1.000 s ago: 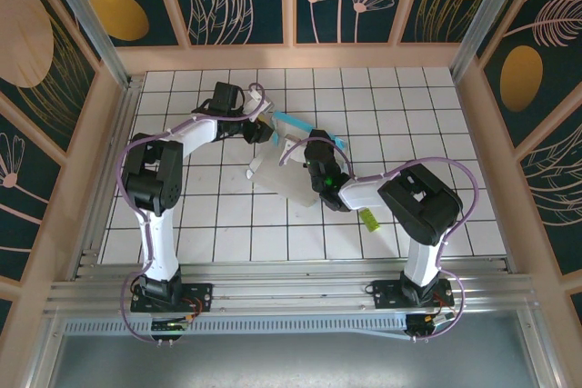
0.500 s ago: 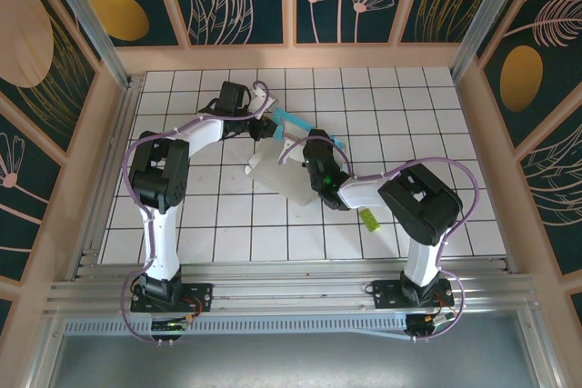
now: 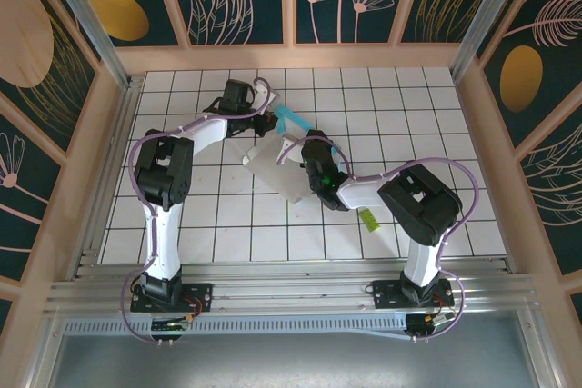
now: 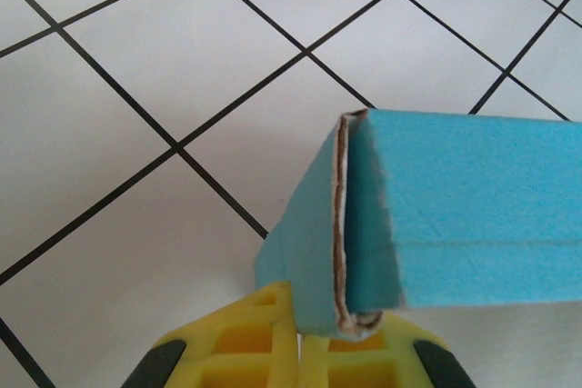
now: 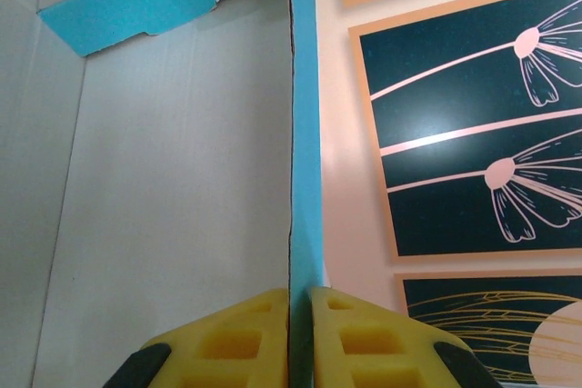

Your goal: Fold the paper box

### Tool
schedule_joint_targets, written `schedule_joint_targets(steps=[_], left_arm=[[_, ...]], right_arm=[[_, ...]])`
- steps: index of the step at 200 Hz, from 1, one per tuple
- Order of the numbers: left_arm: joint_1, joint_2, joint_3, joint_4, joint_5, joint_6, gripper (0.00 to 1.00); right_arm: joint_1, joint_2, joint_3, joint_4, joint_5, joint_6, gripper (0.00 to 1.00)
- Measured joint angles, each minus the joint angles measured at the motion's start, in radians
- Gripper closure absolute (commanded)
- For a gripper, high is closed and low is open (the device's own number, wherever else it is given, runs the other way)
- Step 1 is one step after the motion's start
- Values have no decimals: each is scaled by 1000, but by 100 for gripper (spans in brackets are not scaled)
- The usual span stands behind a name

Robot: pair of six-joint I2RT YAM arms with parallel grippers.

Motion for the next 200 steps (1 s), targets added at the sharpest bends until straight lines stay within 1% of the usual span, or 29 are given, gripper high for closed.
schedule_joint_targets(steps=[11, 29, 37, 51, 66, 86, 124, 138, 159, 179, 183, 194, 200], left_arm=[[-2, 0, 0, 2, -4, -6, 100], [-4, 0, 1, 2, -8, -11, 82], [-5, 1, 2, 2, -11, -14, 77], [-9, 8, 10, 1, -11, -21, 73], [-13, 19, 22, 0, -11, -20, 72], [-16, 35, 47, -8, -12, -19, 75], [-16, 68, 102, -30, -26, 4, 94], [-16, 72, 108, -34, -29, 9, 100], [-21, 72, 109, -34, -54, 2, 100], [-37, 72, 112, -30, -118, -9, 100], [-41, 72, 112, -27, -132, -11, 95], [-49, 72, 112, -19, -163, -16, 78], [-54, 72, 112, -15, -181, -21, 73]], right_arm=[[0, 0, 2, -3, 0, 3, 87], [0, 0, 7, -13, 1, 10, 87], [0, 0, 9, -17, 1, 14, 87], [0, 0, 14, -22, -1, 19, 87], [0, 0, 18, -29, -3, 22, 87], [0, 0, 21, -36, -4, 22, 87], [0, 0, 26, -44, -8, 24, 87], [0, 0, 26, -44, -8, 26, 87], [0, 0, 29, -45, -9, 28, 87], [0, 0, 33, -52, -13, 33, 87], [0, 0, 33, -52, -14, 34, 87], [0, 0, 33, -53, -16, 40, 87], [0, 0, 33, -53, -17, 44, 87]])
